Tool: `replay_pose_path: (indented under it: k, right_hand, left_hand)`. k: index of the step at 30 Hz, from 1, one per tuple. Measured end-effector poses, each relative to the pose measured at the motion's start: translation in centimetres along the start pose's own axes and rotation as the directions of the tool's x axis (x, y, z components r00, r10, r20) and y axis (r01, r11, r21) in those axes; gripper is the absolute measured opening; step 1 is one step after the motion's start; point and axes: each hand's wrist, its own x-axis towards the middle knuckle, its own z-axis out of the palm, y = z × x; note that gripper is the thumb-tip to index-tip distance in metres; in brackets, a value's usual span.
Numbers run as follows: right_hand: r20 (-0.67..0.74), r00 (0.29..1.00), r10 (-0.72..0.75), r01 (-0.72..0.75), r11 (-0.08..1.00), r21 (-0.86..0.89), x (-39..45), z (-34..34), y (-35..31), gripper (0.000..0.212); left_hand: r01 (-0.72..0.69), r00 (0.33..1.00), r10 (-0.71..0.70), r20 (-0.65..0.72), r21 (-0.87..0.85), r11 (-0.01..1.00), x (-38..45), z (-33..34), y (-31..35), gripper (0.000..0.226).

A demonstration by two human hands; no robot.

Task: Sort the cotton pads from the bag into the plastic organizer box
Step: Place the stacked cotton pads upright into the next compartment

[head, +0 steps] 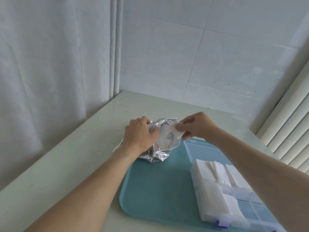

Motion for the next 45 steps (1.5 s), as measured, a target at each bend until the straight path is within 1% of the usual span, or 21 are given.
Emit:
replay_pose_path:
  k: [3,5,6,9,10,12,14,15,16,18,19,21,23,25,27,30,33,35,39,42,45]
  right_hand:
    - [0.015,0.999,0.036,-0.037,0.995,0.094,-1.4,-0.8,0.9,0.014]
    - [0.003,0.999,0.032,-0.032,0.985,0.167,-2.2,-1.8,1.3,0.012]
    - [0.003,1.0,0.028,-0.028,0.98,0.197,-2.6,-2.3,1.3,0.013]
    - [0.005,1.0,0.009,-0.01,0.966,0.257,-4.0,-4.1,1.8,0.016]
    - [0.003,1.0,0.003,-0.004,0.962,0.273,-4.6,-4.7,2.1,0.015]
    - [0.019,1.0,-0.01,0.003,0.951,0.308,-5.4,-5.7,2.6,0.014]
    - [0.067,0.997,-0.03,0.005,0.942,0.336,-6.1,-6.3,3.0,0.015]
    - [0.093,0.995,-0.043,0.007,0.934,0.356,-6.4,-6.7,3.2,0.015]
    - [0.111,0.992,-0.054,0.008,0.927,0.376,-6.6,-6.9,3.4,0.016]
    - [0.11,0.992,-0.06,0.01,0.912,0.411,-6.7,-7.5,3.8,0.017]
    - [0.099,0.994,-0.054,0.006,0.904,0.427,-6.6,-8.0,4.2,0.018]
    - [0.099,0.994,-0.038,-0.011,0.895,0.445,-6.5,-8.5,4.4,0.021]
    - [0.144,0.989,-0.024,-0.047,0.882,0.469,-6.4,-9.2,4.9,0.023]
    - [0.192,0.981,-0.019,-0.077,0.873,0.481,-6.3,-10.1,5.4,0.025]
    - [0.197,0.98,-0.012,-0.079,0.892,0.446,-6.3,-11.2,5.9,0.024]
    - [0.066,0.998,-0.014,-0.012,0.927,0.375,-6.2,-12.4,6.4,0.023]
    - [-0.06,0.998,-0.019,0.042,0.919,0.391,-5.4,-12.5,6.5,0.027]
    - [-0.078,0.997,-0.014,0.038,0.947,0.318,-4.9,-11.9,6.2,0.028]
    - [-0.047,0.998,-0.04,0.04,0.999,0.013,-4.5,-10.7,5.5,0.024]
    - [-0.097,0.993,-0.062,0.046,0.986,-0.161,-4.2,-10.3,5.3,0.03]
    - [-0.138,0.989,-0.048,0.005,0.955,-0.296,-4.8,-11.5,4.9,0.026]
  left_hand:
    - [-0.147,0.987,0.137,-0.087,-0.12,0.982,-1.1,0.3,1.2,0.055]
    - [-0.283,0.954,0.25,-0.164,-0.225,0.932,-1.7,0.2,2.3,0.057]
    - [-0.339,0.937,0.305,-0.168,-0.24,0.91,-1.9,0.4,2.6,0.059]
    - [-0.44,0.898,0.435,-0.063,-0.132,0.888,-2.2,1.3,3.8,0.069]
    - [-0.455,0.891,0.453,-0.035,-0.095,0.886,-2.3,1.7,4.3,0.072]
    - [-0.451,0.891,0.454,0.015,-0.087,0.888,-2.2,2.2,5.4,0.079]
    - [-0.418,0.898,0.433,0.077,-0.155,0.895,-2.0,2.2,7.0,0.079]
    - [-0.394,0.901,0.419,0.11,-0.196,0.898,-1.9,2.0,8.1,0.071]
    - [-0.388,0.898,0.422,0.127,-0.228,0.893,-1.6,2.0,8.8,0.056]
    - [-0.395,0.89,0.434,0.142,-0.235,0.888,-1.0,1.9,10.2,0.016]
    - [-0.368,0.894,0.416,0.166,-0.258,0.893,-0.7,2.0,10.9,0.012]
    - [-0.284,0.897,0.377,0.231,-0.352,0.892,-0.4,1.6,11.5,0.017]
    - [-0.226,0.888,0.365,0.279,-0.427,0.875,-0.2,1.6,12.2,0.02]
    - [-0.167,0.884,0.343,0.318,-0.471,0.866,0.5,1.7,12.6,0.021]
    - [-0.082,0.877,0.291,0.382,-0.478,0.875,1.4,2.0,12.9,0.022]
    - [0.087,0.859,0.187,0.477,-0.496,0.864,2.5,2.2,12.8,0.019]
    - [0.19,0.854,0.182,0.487,-0.619,0.762,3.0,3.3,13.3,0.01]
    - [0.223,0.845,0.196,0.497,-0.661,0.716,2.7,4.3,13.7,0.013]
    - [0.319,0.78,0.219,0.587,-0.673,0.668,2.2,5.7,14.1,0.016]
    - [0.373,0.777,0.174,0.605,-0.665,0.647,2.5,5.9,13.8,0.015]
    - [0.355,0.798,0.135,0.587,-0.639,0.682,2.6,6.2,13.5,0.018]
